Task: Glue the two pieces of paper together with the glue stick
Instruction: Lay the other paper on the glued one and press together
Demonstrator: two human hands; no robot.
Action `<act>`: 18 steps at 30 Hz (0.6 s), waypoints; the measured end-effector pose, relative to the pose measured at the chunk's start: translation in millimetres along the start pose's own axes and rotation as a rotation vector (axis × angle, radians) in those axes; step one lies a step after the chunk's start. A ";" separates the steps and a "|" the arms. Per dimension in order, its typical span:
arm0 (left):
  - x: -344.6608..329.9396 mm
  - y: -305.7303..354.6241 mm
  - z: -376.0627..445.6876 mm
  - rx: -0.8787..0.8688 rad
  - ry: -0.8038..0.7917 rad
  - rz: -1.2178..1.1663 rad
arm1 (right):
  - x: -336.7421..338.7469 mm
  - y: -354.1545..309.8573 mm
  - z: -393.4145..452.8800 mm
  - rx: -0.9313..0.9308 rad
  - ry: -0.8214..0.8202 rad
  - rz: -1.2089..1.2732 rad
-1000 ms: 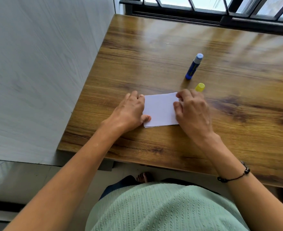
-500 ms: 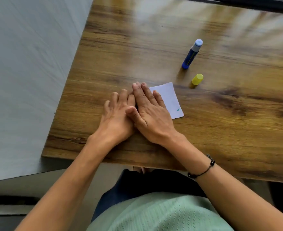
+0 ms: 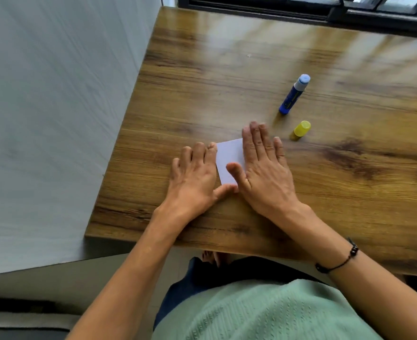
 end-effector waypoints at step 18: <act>1.5 0.7 1.1 0.052 -0.017 0.006 | -10.5 36.7 -8.3 -0.134 -0.043 -0.104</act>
Point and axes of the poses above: each hand's wrist, its own z-axis towards the middle knuckle, its own x-axis out of the back of the hand, y = z × x, the point moved 5 cm from there along z, towards the middle knuckle, and after that the axes turned 9 degrees about -z, right-handed, at the moved point
